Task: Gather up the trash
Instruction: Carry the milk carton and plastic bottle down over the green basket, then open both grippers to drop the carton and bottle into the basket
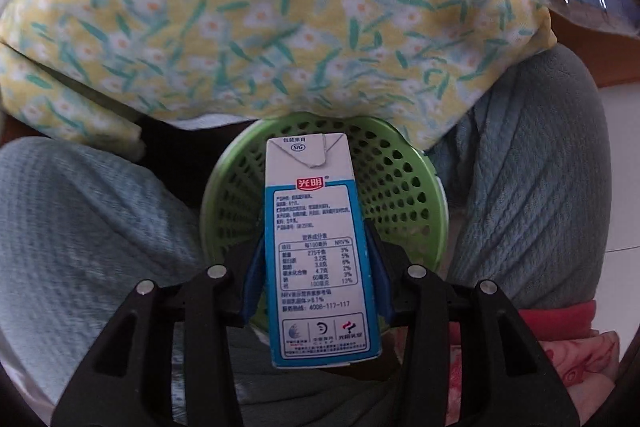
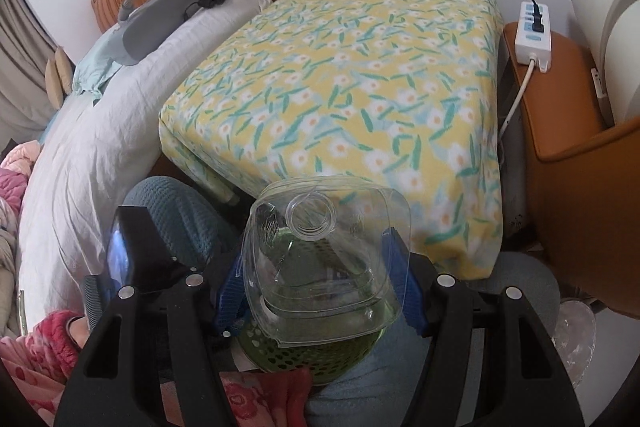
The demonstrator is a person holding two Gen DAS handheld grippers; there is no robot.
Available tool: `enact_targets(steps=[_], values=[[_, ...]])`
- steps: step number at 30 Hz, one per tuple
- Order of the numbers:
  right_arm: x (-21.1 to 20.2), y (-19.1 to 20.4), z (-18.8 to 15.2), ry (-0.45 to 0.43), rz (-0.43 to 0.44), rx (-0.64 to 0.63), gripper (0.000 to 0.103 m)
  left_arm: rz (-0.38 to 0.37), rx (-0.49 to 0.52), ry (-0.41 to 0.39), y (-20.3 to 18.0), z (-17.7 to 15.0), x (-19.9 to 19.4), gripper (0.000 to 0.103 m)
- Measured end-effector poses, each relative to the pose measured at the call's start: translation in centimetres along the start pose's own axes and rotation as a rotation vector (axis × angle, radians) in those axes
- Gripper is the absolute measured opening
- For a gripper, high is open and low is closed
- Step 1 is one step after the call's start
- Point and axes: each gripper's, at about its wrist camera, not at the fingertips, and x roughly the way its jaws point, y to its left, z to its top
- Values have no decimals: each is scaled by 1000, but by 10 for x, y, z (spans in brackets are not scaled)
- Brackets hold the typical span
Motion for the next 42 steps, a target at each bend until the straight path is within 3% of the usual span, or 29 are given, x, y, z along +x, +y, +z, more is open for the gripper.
enact_targets(steps=[2, 3, 6, 12, 13, 15, 20, 26, 28, 30, 33, 42], values=[[2, -2, -3, 6, 3, 1, 65, -5, -3, -12, 2, 1, -3, 49], [3, -2, -5, 9, 4, 0, 65, -5, -7, -23, 3, 1, -6, 59], [7, -1, -10, 21, 17, -10, 65, -9, -15, -73, 5, 1, -20, 71], [17, 5, -16, 53, 34, -35, 65, 24, -44, -180, 12, 5, -59, 75], [18, 7, -17, 60, 37, -39, 65, 32, -57, -207, 16, 5, -68, 84], [25, 9, -21, 88, 48, -50, 65, 58, -84, -268, 24, 5, -87, 91], [59, 18, -41, 218, 54, -96, 65, 129, -115, -368, 39, 4, -123, 94], [102, 23, -63, 345, 10, -138, 66, 170, -149, -393, 50, 3, -138, 94], [111, 24, -66, 382, -3, -142, 75, 176, -156, -384, 52, 4, -136, 94], [109, 22, -65, 375, -20, -148, 87, 179, -161, -378, 52, 2, -132, 94], [101, 22, -60, 355, -25, -149, 91, 179, -172, -371, 54, 2, -129, 94], [67, 28, -39, 244, -21, -132, 93, 211, -237, -403, 64, 8, -143, 94]])
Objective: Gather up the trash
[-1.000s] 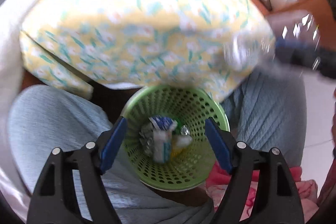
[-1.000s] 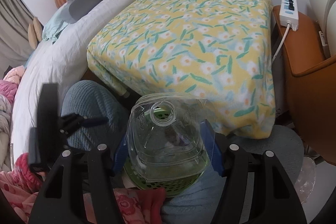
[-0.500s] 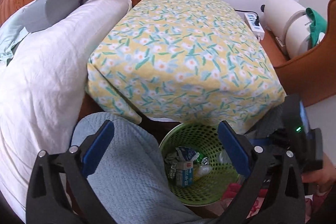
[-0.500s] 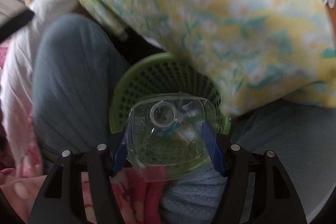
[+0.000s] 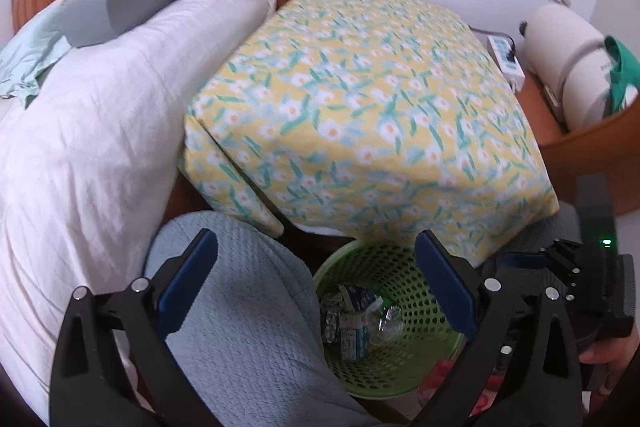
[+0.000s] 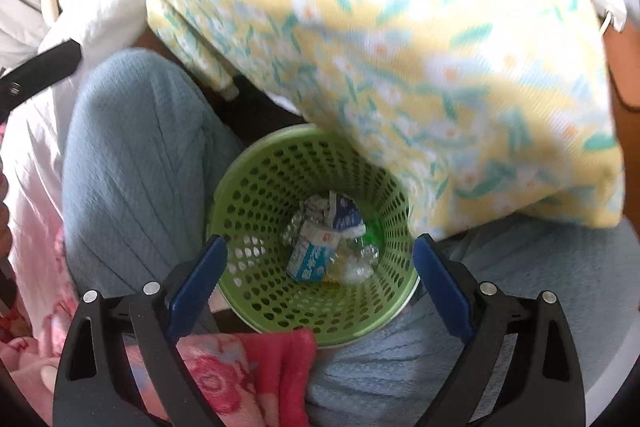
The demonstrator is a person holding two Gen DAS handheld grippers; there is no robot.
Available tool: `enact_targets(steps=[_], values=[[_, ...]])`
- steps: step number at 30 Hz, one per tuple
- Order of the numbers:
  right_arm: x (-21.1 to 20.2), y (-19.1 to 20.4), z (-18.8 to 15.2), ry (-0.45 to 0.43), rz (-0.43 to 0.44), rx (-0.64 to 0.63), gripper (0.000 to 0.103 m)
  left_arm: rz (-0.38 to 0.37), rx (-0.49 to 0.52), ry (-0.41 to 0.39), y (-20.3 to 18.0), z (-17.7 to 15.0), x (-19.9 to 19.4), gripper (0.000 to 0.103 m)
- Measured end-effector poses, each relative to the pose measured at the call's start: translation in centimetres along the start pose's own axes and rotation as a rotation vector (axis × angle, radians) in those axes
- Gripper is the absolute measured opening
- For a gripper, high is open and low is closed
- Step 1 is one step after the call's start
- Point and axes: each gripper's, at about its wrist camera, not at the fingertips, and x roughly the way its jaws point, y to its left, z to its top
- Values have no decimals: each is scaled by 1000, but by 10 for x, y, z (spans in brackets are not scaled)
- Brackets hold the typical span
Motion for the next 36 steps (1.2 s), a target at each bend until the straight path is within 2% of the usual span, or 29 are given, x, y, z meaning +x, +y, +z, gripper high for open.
enact_targets(steps=[6, 10, 11, 14, 16, 17, 20, 23, 28, 36], values=[[-46, 15, 43, -165, -2, -43, 93, 102, -11, -110, 12, 34, -26, 94], [-91, 30, 81, -298, -4, -77, 97, 169, -20, -220, 19, 71, -58, 95], [-105, 34, 91, -342, -10, -84, 100, 180, -27, -256, 21, 80, -69, 95], [-163, 48, 123, -513, -18, -97, 100, 243, -48, -366, 25, 108, -104, 95], [-185, 54, 131, -569, -17, -108, 100, 282, -70, -433, 28, 124, -126, 95], [-207, 59, 139, -625, -26, -116, 100, 296, -87, -463, 30, 132, -138, 95], [-239, 69, 154, -714, -53, -129, 100, 303, -129, -516, 31, 147, -162, 95], [-258, 77, 160, -779, -72, -124, 101, 310, -164, -536, 31, 153, -173, 95], [-263, 85, 166, -783, -82, -119, 101, 306, -199, -510, 28, 144, -169, 95], [-244, 89, 172, -639, -78, -102, 101, 307, -246, -428, 39, 124, -144, 95]])
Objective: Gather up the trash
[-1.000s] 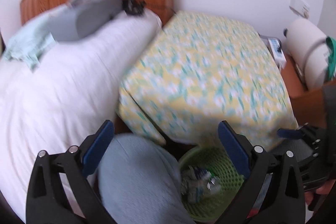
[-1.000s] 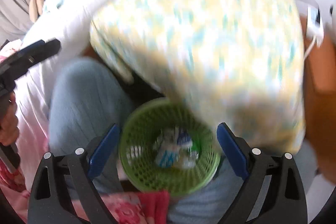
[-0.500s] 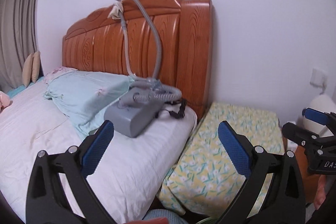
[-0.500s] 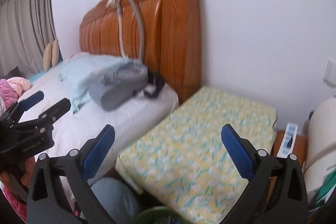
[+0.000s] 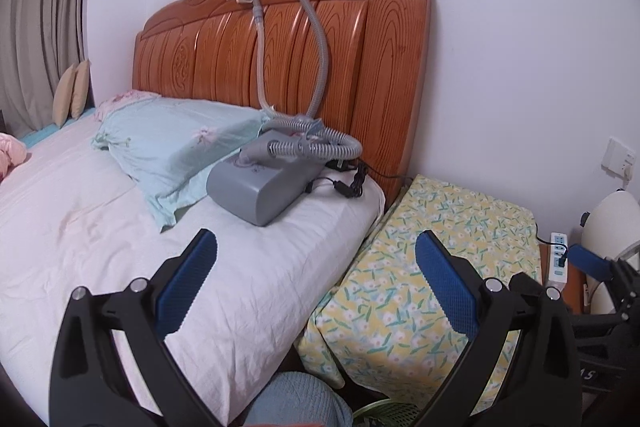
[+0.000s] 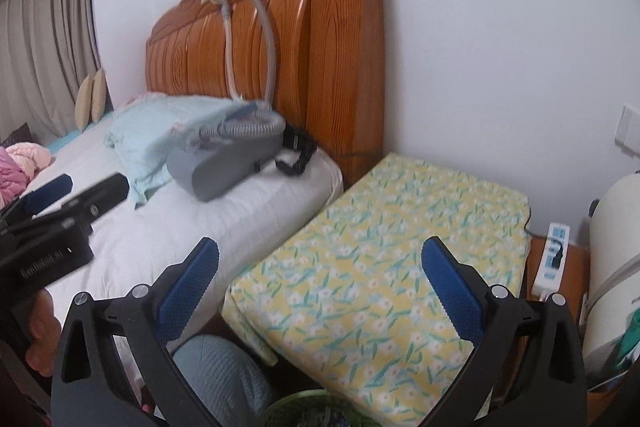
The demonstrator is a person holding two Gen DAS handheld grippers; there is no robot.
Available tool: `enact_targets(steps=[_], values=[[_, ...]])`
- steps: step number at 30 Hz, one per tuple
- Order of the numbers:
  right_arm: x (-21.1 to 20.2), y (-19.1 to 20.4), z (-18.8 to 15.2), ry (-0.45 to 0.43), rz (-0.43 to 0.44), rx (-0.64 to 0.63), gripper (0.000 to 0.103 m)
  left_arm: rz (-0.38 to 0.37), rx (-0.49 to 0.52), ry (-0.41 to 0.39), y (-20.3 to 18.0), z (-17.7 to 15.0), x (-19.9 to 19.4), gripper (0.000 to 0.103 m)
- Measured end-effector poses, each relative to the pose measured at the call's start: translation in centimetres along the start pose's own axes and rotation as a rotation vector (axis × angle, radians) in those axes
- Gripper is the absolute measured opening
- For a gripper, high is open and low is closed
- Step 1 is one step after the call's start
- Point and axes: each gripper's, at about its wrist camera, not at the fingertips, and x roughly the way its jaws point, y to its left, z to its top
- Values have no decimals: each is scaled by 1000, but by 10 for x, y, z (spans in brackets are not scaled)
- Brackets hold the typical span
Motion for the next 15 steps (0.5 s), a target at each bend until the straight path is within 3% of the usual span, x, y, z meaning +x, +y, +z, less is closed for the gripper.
enact_targets(steps=[15], values=[[7, 4, -12, 17, 8, 7, 101, 10, -15, 12, 5, 0, 3, 95]])
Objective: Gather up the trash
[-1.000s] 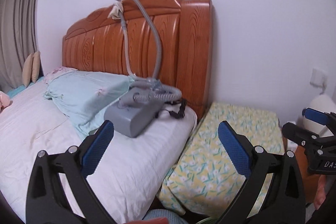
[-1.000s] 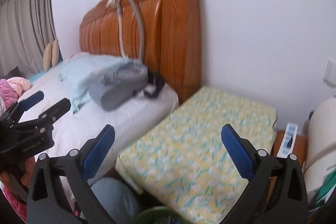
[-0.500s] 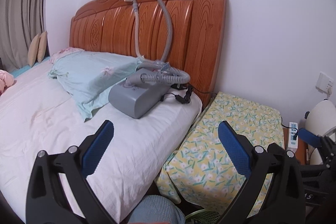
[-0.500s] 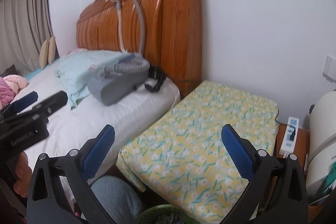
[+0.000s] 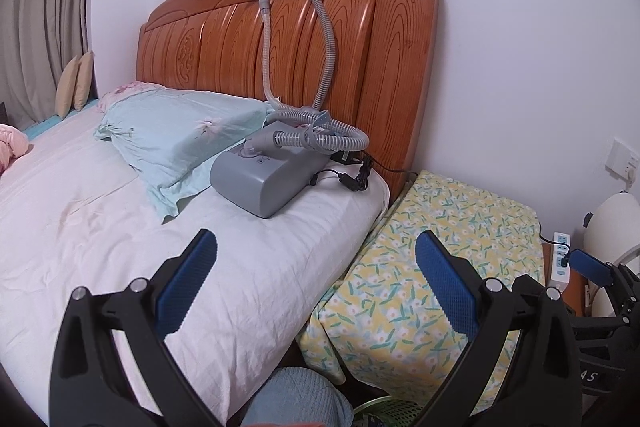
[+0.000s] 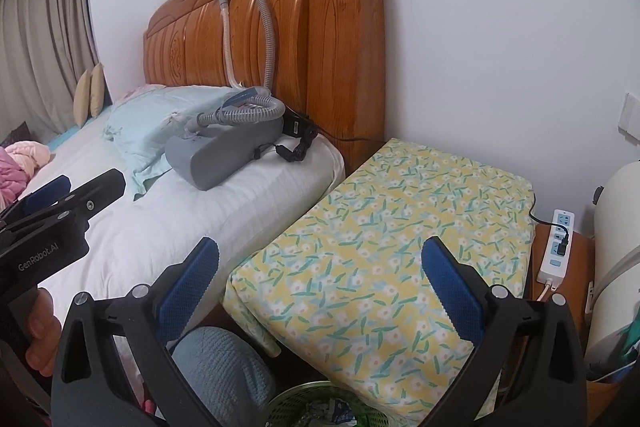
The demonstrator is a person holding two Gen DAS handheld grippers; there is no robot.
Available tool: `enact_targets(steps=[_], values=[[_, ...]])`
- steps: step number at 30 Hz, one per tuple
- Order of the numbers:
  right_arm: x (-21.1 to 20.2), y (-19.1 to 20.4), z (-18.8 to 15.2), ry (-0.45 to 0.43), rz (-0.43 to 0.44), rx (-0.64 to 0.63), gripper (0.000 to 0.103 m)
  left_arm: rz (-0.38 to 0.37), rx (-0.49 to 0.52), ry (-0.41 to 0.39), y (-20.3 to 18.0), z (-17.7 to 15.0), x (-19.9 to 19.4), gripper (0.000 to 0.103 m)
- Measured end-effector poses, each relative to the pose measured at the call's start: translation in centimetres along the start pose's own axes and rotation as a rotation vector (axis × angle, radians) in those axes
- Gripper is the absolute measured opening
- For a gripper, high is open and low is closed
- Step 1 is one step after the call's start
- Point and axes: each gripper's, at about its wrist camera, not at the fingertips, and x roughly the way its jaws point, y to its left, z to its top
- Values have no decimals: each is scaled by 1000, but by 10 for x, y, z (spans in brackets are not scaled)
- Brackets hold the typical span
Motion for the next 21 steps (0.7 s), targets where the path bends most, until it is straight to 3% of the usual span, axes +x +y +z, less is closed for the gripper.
enact_targets(steps=[21], values=[[4, 2, -4, 6, 3, -2, 101, -2, -3, 10, 0, 0, 2, 95]])
